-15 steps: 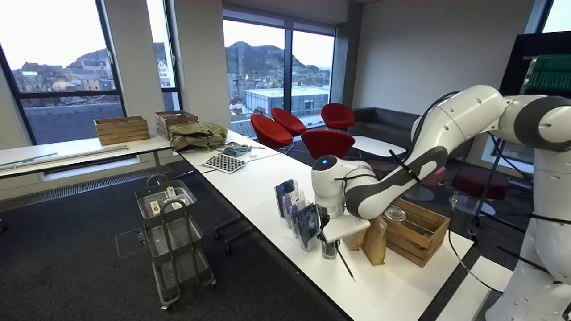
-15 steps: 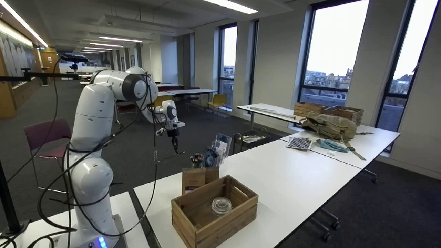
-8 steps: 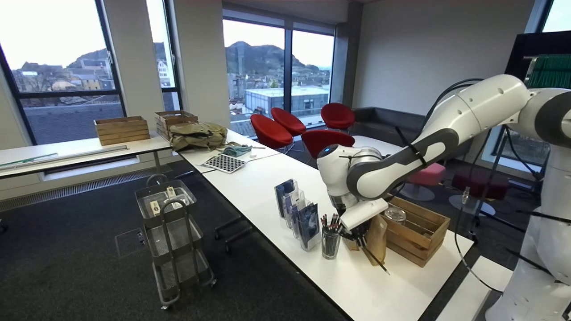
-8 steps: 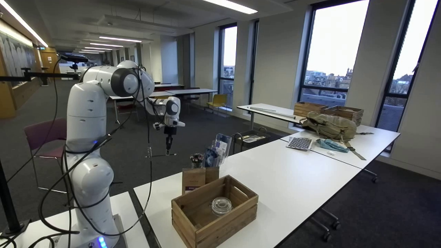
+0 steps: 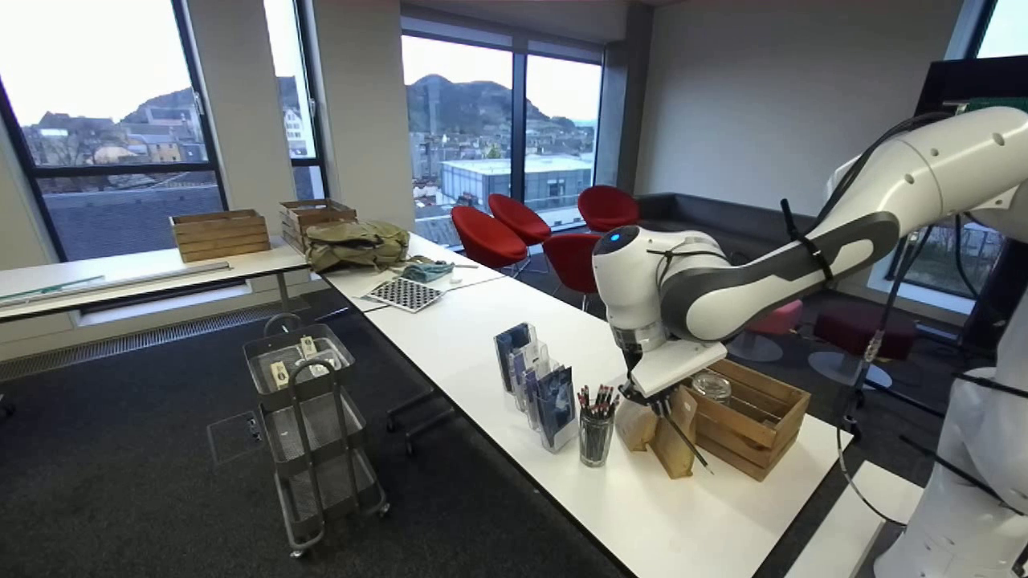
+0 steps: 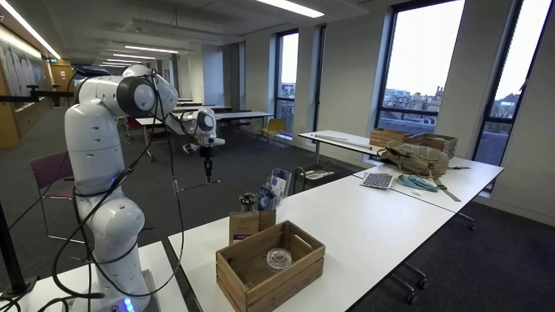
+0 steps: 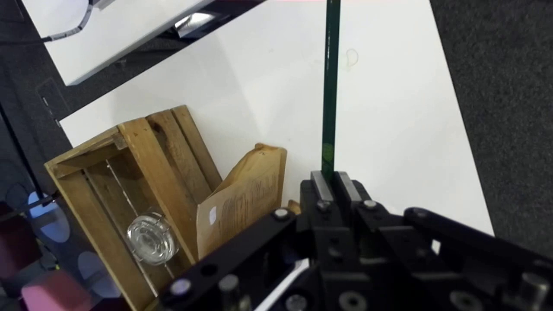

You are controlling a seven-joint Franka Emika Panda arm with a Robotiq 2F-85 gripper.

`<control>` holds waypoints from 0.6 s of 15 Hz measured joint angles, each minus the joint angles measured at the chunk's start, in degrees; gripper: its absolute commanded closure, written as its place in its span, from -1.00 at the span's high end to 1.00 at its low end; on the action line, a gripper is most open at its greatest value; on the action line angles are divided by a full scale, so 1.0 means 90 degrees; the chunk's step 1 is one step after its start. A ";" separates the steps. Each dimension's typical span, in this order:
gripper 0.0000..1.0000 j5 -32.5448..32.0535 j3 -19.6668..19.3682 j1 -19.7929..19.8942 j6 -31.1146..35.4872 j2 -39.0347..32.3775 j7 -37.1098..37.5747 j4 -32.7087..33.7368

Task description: Pick the pencil and put it in the holder

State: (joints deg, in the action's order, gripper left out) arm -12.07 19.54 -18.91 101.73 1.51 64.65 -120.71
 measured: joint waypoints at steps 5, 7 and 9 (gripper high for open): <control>-0.97 -0.0787 0.0178 0.0000 0.0750 0.0422 0.1372 -0.0436; -0.97 -0.1273 0.0316 0.0000 0.1017 0.0468 0.2096 -0.0645; -0.97 -0.1775 0.0529 -0.0047 0.1085 0.0459 0.2937 -0.0768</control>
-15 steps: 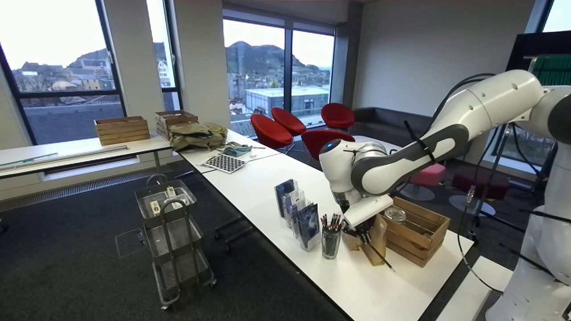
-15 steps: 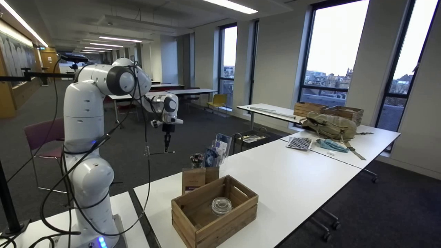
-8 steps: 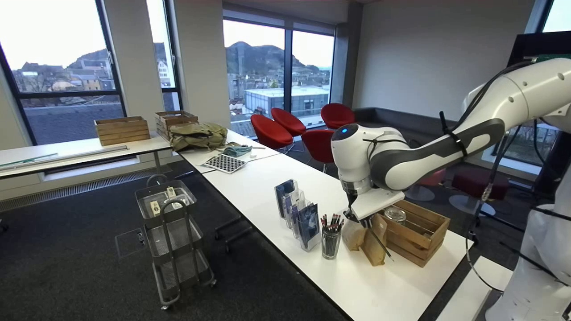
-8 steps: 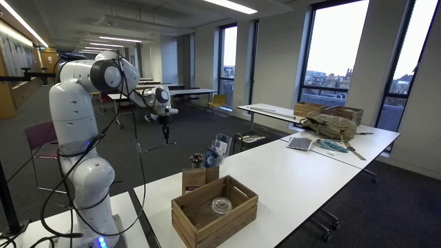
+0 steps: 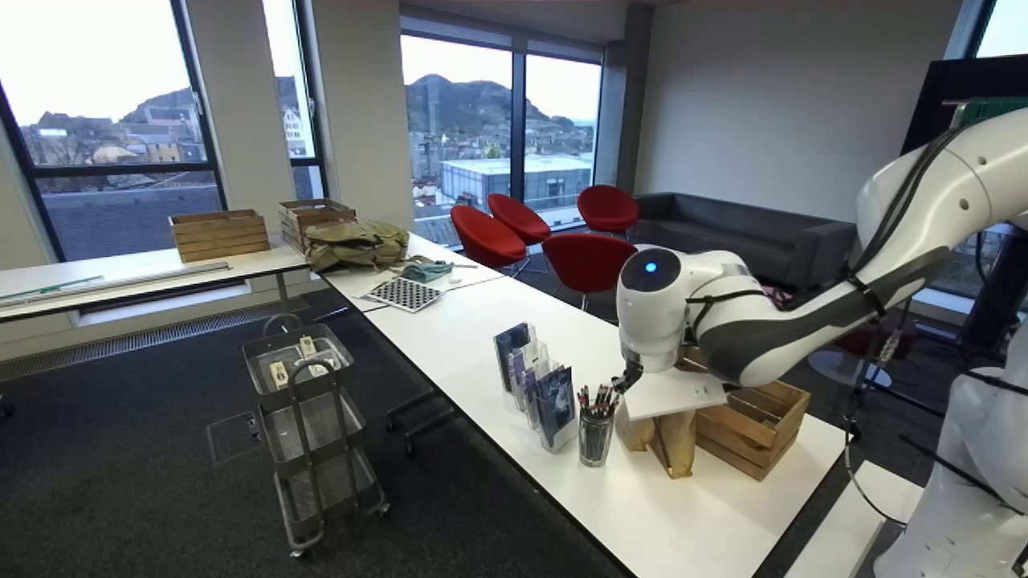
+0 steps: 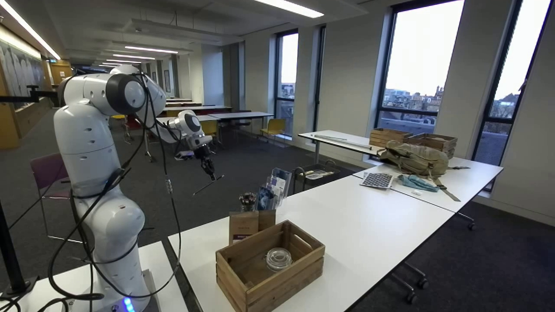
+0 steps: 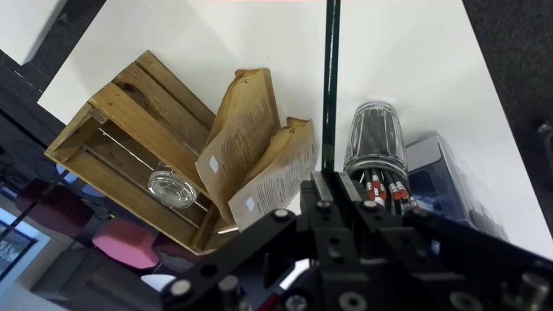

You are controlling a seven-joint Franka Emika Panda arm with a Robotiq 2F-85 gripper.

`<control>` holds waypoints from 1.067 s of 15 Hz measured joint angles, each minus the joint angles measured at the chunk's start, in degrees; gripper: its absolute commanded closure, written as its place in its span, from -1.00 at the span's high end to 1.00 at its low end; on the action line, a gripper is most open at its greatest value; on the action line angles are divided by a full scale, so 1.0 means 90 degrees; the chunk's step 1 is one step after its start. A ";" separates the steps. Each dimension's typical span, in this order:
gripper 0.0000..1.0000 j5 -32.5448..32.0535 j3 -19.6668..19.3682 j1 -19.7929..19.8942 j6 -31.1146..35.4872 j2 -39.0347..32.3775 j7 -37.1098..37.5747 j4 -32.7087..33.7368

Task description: Pick the pencil and put it in the holder

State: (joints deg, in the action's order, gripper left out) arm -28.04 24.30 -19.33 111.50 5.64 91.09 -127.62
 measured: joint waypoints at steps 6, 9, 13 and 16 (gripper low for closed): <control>-0.97 -0.1583 0.0606 -0.0389 -0.0452 -0.0068 0.2445 -0.0082; -0.97 -0.2026 0.0755 -0.0567 -0.0947 -0.0109 0.3212 -0.0073; -0.87 -0.2256 0.0854 -0.0737 -0.1442 -0.0318 0.3798 0.0028; -0.87 -0.2260 0.0867 -0.0785 -0.1604 -0.0513 0.3827 0.0142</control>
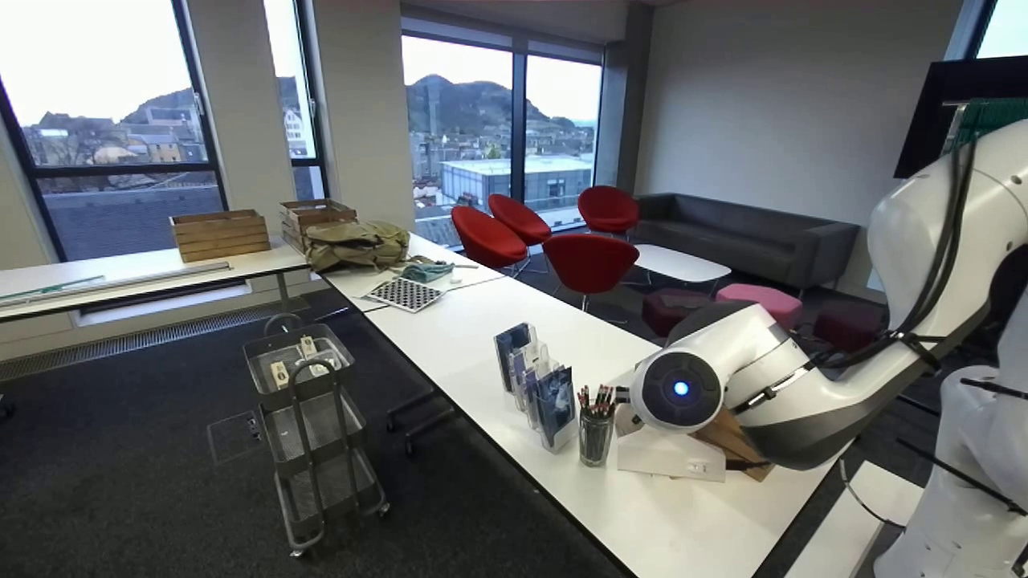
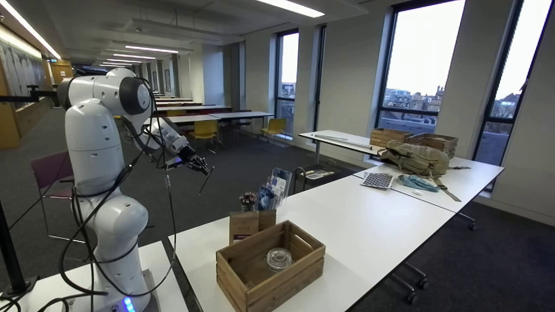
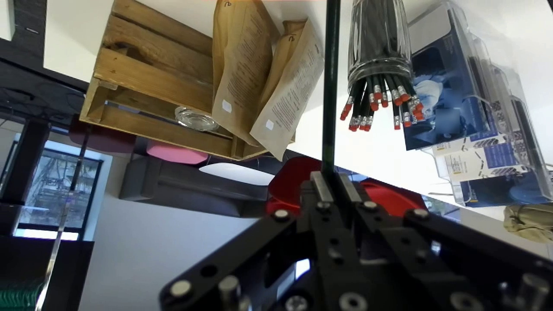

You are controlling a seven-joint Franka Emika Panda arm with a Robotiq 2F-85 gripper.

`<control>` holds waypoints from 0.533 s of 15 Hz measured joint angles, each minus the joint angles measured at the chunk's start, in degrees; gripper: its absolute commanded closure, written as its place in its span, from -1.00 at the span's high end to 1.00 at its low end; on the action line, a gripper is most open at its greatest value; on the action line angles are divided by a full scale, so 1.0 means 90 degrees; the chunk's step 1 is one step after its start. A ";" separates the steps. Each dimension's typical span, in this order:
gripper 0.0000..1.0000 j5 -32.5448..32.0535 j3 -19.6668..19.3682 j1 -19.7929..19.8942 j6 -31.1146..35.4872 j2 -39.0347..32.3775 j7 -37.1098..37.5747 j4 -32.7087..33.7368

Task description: Pick the pencil and put it in the holder

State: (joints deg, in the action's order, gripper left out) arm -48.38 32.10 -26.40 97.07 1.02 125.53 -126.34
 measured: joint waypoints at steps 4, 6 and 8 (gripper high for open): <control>-0.87 0.0000 0.0000 0.0000 -0.0006 -0.0068 0.0000 0.0052; -0.97 0.0000 0.0000 0.0000 -0.0007 -0.0068 0.0000 0.0055; -0.97 0.0000 -0.0007 0.0000 -0.0007 -0.0068 0.0000 0.0055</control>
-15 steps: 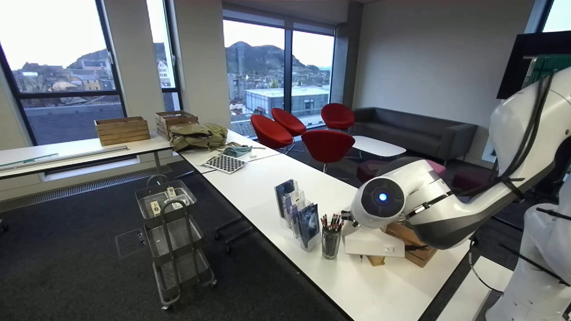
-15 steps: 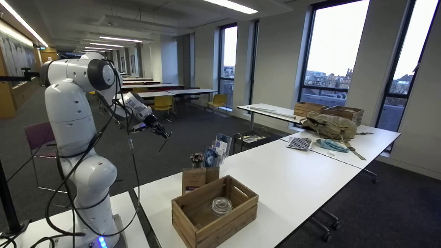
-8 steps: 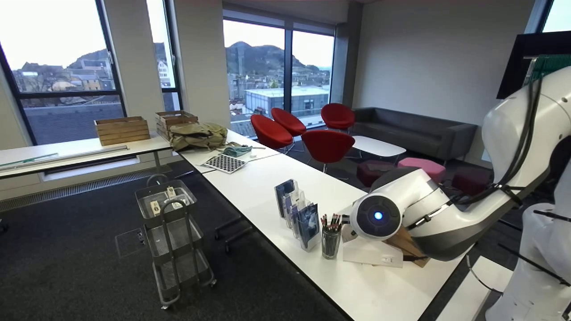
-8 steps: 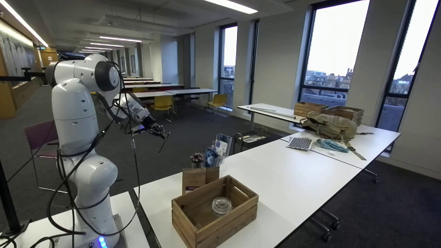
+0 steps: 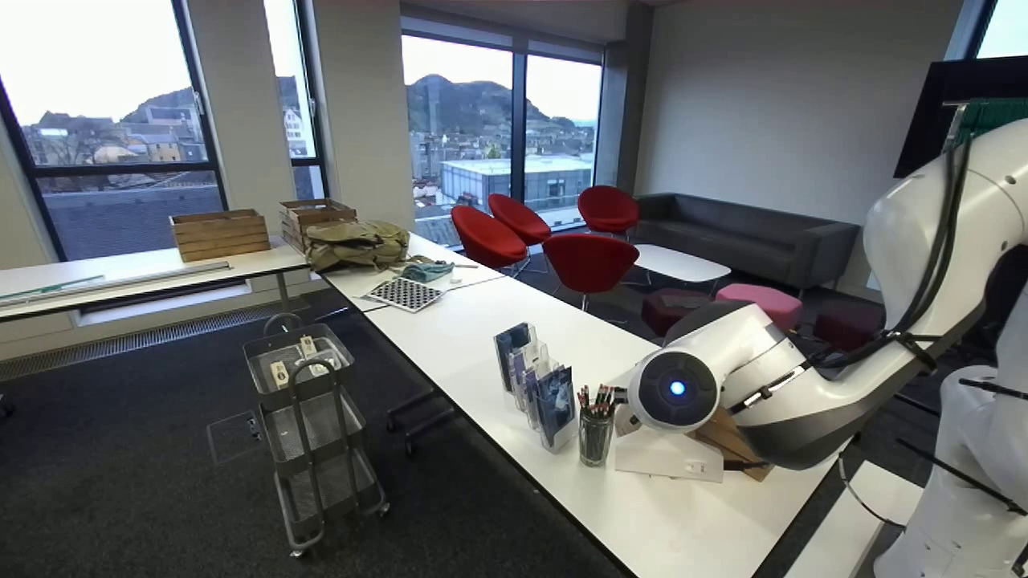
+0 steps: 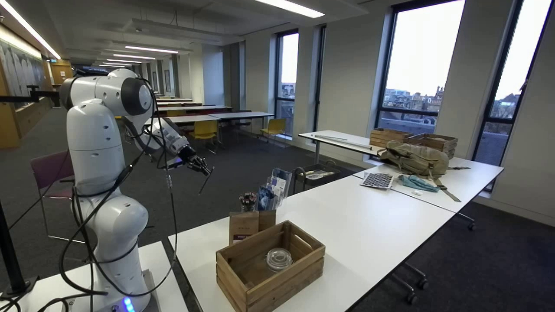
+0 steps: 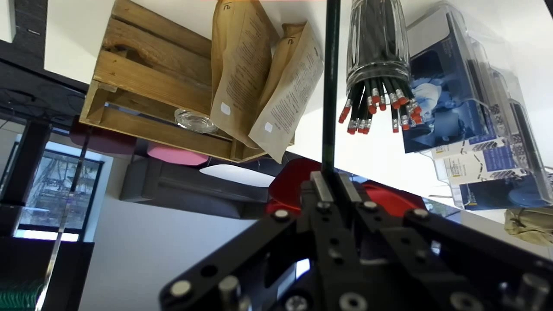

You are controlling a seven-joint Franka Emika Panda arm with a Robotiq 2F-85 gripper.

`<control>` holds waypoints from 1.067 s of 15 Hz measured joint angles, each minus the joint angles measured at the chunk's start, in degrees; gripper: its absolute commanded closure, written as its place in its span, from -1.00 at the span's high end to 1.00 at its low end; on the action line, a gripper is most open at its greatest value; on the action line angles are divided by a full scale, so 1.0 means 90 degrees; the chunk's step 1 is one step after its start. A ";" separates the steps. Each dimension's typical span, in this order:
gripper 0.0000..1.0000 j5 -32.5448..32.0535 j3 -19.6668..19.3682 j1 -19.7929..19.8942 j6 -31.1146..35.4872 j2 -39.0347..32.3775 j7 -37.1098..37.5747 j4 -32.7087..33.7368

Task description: Pick the pencil and put it in the holder

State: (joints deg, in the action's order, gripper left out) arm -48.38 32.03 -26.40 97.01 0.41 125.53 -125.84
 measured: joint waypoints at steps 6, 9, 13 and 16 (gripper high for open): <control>-0.97 -0.1271 -0.0383 0.0040 -0.0594 0.0097 -0.0166 0.0554; -0.97 -0.1775 -0.0609 0.0125 -0.0752 0.0087 -0.0409 0.1008; -0.97 -0.2087 -0.0907 0.0268 -0.0756 -0.0124 -0.0543 0.1378; -0.97 -0.2191 -0.1123 0.0378 -0.0766 -0.0522 -0.0545 0.1600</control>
State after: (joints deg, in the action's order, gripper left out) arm -68.10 21.93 -23.00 90.11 -4.28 120.62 -111.44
